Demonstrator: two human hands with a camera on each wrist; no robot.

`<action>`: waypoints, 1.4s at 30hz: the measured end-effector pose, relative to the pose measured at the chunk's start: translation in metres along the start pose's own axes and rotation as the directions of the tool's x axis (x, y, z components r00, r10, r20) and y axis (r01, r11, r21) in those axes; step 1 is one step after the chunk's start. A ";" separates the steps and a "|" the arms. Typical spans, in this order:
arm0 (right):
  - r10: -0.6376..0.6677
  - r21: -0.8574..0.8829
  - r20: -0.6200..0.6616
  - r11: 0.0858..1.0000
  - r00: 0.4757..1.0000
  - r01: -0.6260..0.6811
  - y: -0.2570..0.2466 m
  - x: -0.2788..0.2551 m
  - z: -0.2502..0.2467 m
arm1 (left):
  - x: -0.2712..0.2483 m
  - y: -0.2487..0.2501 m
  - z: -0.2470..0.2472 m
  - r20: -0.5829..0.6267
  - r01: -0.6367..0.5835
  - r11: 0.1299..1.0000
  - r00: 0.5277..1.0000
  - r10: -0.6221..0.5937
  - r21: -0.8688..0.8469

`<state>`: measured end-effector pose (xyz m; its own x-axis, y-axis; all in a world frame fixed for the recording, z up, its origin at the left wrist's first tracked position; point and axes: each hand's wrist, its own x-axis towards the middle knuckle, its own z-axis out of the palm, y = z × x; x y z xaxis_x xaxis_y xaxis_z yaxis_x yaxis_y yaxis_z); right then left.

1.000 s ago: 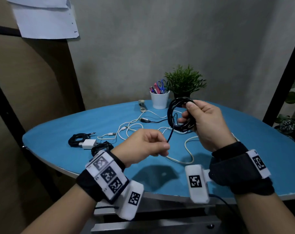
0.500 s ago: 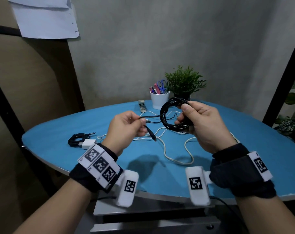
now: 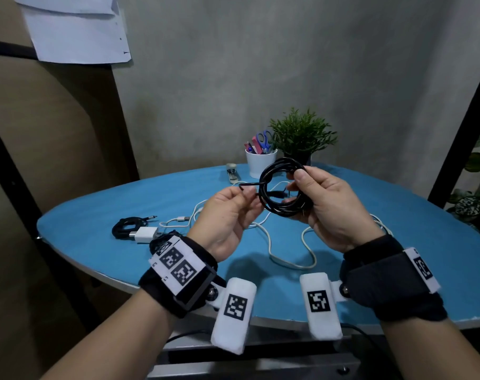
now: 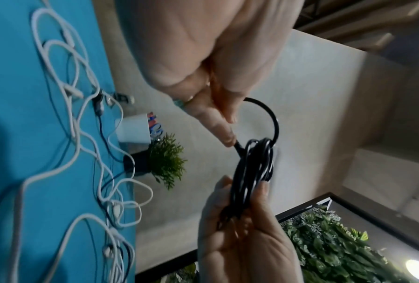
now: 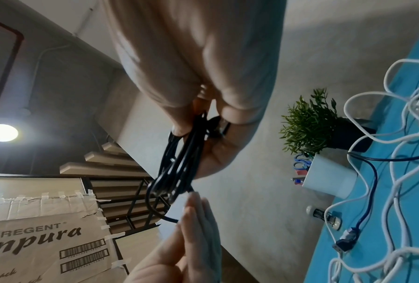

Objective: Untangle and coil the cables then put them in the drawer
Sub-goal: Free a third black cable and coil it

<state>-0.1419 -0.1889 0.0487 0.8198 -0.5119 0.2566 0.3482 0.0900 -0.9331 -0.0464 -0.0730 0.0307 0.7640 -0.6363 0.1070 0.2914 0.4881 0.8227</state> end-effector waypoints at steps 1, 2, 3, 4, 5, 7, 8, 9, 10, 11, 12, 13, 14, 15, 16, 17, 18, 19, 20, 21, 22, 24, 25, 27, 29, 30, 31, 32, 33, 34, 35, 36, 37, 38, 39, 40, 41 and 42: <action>0.004 0.010 0.004 1.000 1.000 -0.004 -0.001 0.000 0.000 | -0.003 -0.002 0.003 0.025 0.037 0.999 0.999 -0.038 0.022; 0.010 0.019 0.009 1.000 1.000 -0.010 -0.001 0.000 0.001 | -0.005 -0.004 0.005 0.049 0.072 0.996 0.996 -0.075 0.056; 0.017 0.030 0.015 0.999 1.000 -0.018 -0.002 -0.001 0.001 | -0.007 -0.006 0.007 0.070 0.094 0.990 0.992 -0.101 0.101; 0.023 0.042 0.021 0.999 1.000 -0.024 -0.003 -0.001 0.001 | -0.009 -0.009 0.008 0.089 0.092 0.982 0.990 -0.107 0.164; 0.028 0.052 0.026 0.998 0.999 -0.029 -0.004 -0.001 0.001 | -0.009 -0.011 0.008 0.105 0.067 0.968 0.990 -0.095 0.243; 0.036 0.042 0.027 0.998 0.999 -0.037 -0.004 -0.001 0.001 | -0.009 -0.015 0.007 0.143 -0.032 0.904 0.989 -0.032 0.426; 0.040 0.027 0.024 0.999 0.999 -0.041 -0.004 -0.001 0.001 | -0.009 -0.015 0.006 0.169 -0.084 0.854 0.986 -0.005 0.513; 0.042 0.016 0.018 0.999 0.999 -0.042 -0.004 -0.001 0.000 | -0.009 -0.015 0.005 0.200 -0.125 0.794 0.980 0.005 0.595; 0.041 0.009 0.007 0.999 0.999 -0.041 -0.004 -0.001 0.000 | -0.009 -0.013 0.003 0.231 -0.149 0.730 0.973 -0.013 0.667; 0.038 0.003 -0.009 0.999 0.999 -0.038 -0.004 -0.001 -0.001 | -0.009 -0.011 0.002 0.252 -0.153 0.677 0.967 -0.049 0.720; 0.034 -0.008 -0.027 0.999 0.999 -0.034 -0.004 -0.001 -0.003 | -0.008 -0.008 0.000 0.257 -0.148 0.646 0.963 -0.076 0.749; 0.028 -0.024 -0.040 0.999 0.999 -0.029 -0.004 -0.001 -0.004 | -0.007 -0.004 -0.002 0.238 -0.129 0.651 0.968 -0.081 0.748; 0.021 -0.047 -0.048 0.999 0.999 -0.023 -0.003 -0.001 -0.005 | -0.006 0.000 -0.002 0.199 -0.102 0.686 0.978 -0.063 0.720; 0.017 -0.074 -0.046 0.997 0.999 -0.021 -0.002 -0.001 -0.005 | -0.004 0.004 -0.003 0.160 -0.078 0.740 0.986 -0.040 0.669; 0.021 -0.103 -0.035 0.994 0.999 -0.024 -0.001 -0.002 -0.004 | -0.004 0.007 -0.001 0.139 -0.068 0.781 0.990 -0.025 0.620; 0.030 -0.132 -0.008 0.991 1.000 -0.031 0.001 -0.002 -0.004 | -0.003 0.009 0.000 0.135 -0.067 0.794 0.991 -0.019 0.604; 0.045 -0.164 0.031 0.986 0.998 -0.039 0.002 -0.003 -0.002 | -0.002 0.009 0.002 0.148 -0.074 0.787 0.989 -0.023 0.613; 0.062 -0.194 0.073 0.980 0.995 -0.047 0.004 -0.004 0.000 | -0.002 0.008 0.004 0.162 -0.088 0.769 0.987 -0.021 0.633; 0.075 -0.215 0.107 0.975 0.991 -0.051 0.005 -0.005 0.002 | -0.002 0.006 0.005 0.170 -0.106 0.749 0.985 -0.010 0.654; 0.083 -0.219 0.132 0.974 0.988 -0.053 0.006 -0.005 0.003 | 0.000 0.003 0.006 0.164 -0.118 0.735 0.986 0.009 0.668; 0.092 -0.206 0.145 0.977 0.985 -0.061 0.006 -0.006 0.004 | 0.001 0.000 0.005 0.150 -0.122 0.730 0.988 0.027 0.673; 0.114 -0.132 0.169 0.987 0.979 -0.092 0.007 -0.006 0.003 | 0.003 -0.003 0.003 0.111 -0.101 0.753 0.993 0.038 0.650; 0.121 -0.090 0.196 0.990 0.973 -0.105 0.008 -0.007 0.002 | 0.004 -0.004 0.002 0.087 -0.081 0.770 0.996 0.033 0.633; 0.128 -0.011 0.261 0.992 0.957 -0.129 0.009 -0.009 -0.001 | 0.006 -0.006 -0.001 0.049 -0.052 0.794 0.998 0.028 0.606; 0.123 0.052 0.323 0.988 0.938 -0.147 0.010 -0.010 -0.004 | 0.008 -0.008 -0.002 0.032 -0.046 0.815 0.999 0.033 0.578; 0.106 0.059 0.345 0.989 0.933 -0.134 0.010 -0.011 -0.005 | 0.009 -0.008 -0.003 0.029 -0.045 0.824 0.999 0.034 0.565; 0.079 0.049 0.357 0.993 0.931 -0.103 0.012 -0.012 -0.004 | 0.009 -0.008 -0.002 0.031 -0.047 0.828 0.999 0.036 0.559; 0.047 0.030 0.357 0.998 0.933 -0.062 0.013 -0.012 -0.003 | 0.009 -0.007 -0.001 0.035 -0.057 0.822 0.998 0.045 0.566; 0.023 0.011 0.339 1.000 0.940 -0.028 0.015 -0.011 -0.001 | 0.009 -0.006 0.000 0.039 -0.072 0.809 0.997 0.061 0.583; 0.011 -0.008 0.306 1.000 0.952 -0.009 0.016 -0.010 0.000 | 0.010 -0.007 0.000 0.042 -0.092 0.791 0.996 0.084 0.605; 0.011 -0.026 0.263 1.000 0.965 -0.004 0.017 -0.010 0.002 | 0.009 -0.007 0.000 0.043 -0.113 0.772 0.993 0.110 0.625; 0.010 -0.044 0.230 0.999 0.973 0.000 0.017 -0.010 0.002 | 0.010 -0.007 -0.001 0.042 -0.133 0.756 0.990 0.138 0.641; 0.003 -0.071 0.206 0.997 0.979 0.012 0.016 -0.009 0.002 | 0.010 -0.007 -0.001 0.038 -0.148 0.742 0.986 0.163 0.654; -0.007 -0.101 0.185 0.994 0.983 0.026 0.015 -0.010 0.000 | 0.010 -0.006 -0.002 0.031 -0.159 0.731 0.982 0.185 0.663; -0.020 -0.130 0.169 0.991 0.985 0.043 0.013 -0.011 -0.002 | 0.011 -0.006 -0.004 0.020 -0.165 0.725 0.979 0.204 0.669; -0.030 -0.148 0.161 0.988 0.987 0.054 0.012 -0.011 -0.004 | 0.011 -0.005 -0.005 0.005 -0.167 0.726 0.975 0.221 0.667; -0.035 -0.162 0.161 0.985 0.986 0.061 0.012 -0.012 -0.006 | 0.011 -0.003 -0.006 -0.010 -0.170 0.727 0.972 0.236 0.665; -0.038 -0.179 0.170 0.982 0.985 0.068 0.012 -0.012 -0.008 | 0.012 -0.003 -0.008 -0.021 -0.174 0.722 0.967 0.252 0.669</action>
<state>-0.1512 -0.1888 0.0327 0.8714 -0.3625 0.3305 0.3166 -0.0991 -0.9434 -0.0331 -0.0772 0.0255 0.8245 -0.4801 0.2994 -0.3079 0.0633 0.9493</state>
